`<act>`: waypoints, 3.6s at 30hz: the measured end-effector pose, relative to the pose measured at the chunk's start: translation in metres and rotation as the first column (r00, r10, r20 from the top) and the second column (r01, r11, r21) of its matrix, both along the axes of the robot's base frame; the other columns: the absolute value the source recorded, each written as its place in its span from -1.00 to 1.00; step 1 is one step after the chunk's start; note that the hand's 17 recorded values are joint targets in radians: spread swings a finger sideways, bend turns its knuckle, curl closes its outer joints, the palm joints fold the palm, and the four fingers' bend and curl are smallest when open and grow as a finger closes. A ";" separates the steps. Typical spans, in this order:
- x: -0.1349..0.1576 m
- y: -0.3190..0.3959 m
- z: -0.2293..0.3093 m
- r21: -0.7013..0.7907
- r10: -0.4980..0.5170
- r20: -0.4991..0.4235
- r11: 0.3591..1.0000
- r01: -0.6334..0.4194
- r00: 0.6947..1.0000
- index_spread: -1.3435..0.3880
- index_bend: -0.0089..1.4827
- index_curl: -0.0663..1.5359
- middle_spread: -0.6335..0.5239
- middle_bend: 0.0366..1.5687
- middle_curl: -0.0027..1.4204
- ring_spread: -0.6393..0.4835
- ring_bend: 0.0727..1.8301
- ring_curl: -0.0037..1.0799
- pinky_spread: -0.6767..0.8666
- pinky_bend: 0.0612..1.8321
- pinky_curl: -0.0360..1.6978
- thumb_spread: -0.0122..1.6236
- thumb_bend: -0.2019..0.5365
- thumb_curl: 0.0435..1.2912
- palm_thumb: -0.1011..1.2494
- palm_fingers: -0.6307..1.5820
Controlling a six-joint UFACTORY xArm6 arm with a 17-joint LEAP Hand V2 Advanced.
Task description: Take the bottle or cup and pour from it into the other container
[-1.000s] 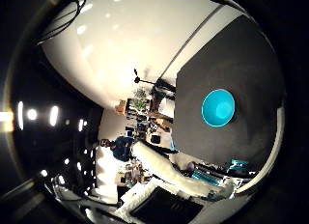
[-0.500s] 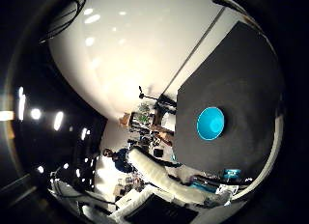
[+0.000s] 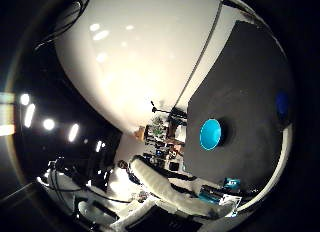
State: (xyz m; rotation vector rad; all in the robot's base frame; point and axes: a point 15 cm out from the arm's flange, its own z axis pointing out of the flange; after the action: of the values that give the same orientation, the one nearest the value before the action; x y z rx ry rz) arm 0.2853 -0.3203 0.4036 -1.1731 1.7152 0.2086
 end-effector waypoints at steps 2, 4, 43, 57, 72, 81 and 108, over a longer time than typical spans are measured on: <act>-0.005 -0.018 -0.002 0.001 -0.020 0.002 1.000 0.020 1.000 0.26 -0.76 -0.55 0.21 -0.61 -0.50 0.47 -0.48 -0.63 0.47 -0.18 -0.96 0.27 -0.52 -0.63 -0.45 -0.23; -0.006 -0.029 -0.005 0.001 -0.029 0.004 1.000 0.029 1.000 0.26 -0.76 -0.54 0.21 -0.61 -0.50 0.47 -0.48 -0.63 0.47 -0.19 -0.96 0.27 -0.52 -0.63 -0.45 -0.23; 0.005 -0.059 -0.165 0.158 0.081 0.127 0.982 -0.101 0.989 0.28 -0.77 -0.55 0.21 -0.66 -0.51 0.46 -0.64 -0.60 0.43 -0.35 -0.95 0.31 -0.52 -0.62 -0.28 -0.26; 0.027 -0.034 -0.189 0.206 0.144 0.131 0.964 -0.169 0.981 0.28 -0.77 -0.55 0.21 -0.67 -0.51 0.46 -0.65 -0.58 0.43 -0.36 -0.94 0.31 -0.52 -0.62 -0.26 -0.25; 0.054 0.013 -0.197 0.236 0.246 0.130 0.933 -0.270 0.961 0.35 -0.78 -0.58 0.18 -0.65 -0.50 0.42 -0.48 -0.53 0.38 -0.26 -0.96 0.32 -0.51 -0.59 -0.14 -0.15; 0.045 0.025 -0.196 0.226 0.307 0.077 0.921 -0.317 0.949 0.37 -0.76 -0.58 0.15 -0.56 -0.47 0.30 -0.19 -0.48 0.22 -0.03 -0.97 0.34 -0.50 -0.53 0.06 0.07; 0.036 0.048 -0.179 0.132 0.454 -0.102 0.888 -0.440 0.885 0.31 0.00 -0.07 -0.03 0.29 -0.14 -0.09 0.32 -0.13 -0.53 0.45 -0.70 0.01 -0.50 -0.19 0.51 0.79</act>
State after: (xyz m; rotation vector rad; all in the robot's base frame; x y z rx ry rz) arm 0.3213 -0.2725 0.2244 -1.4918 1.4969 0.6643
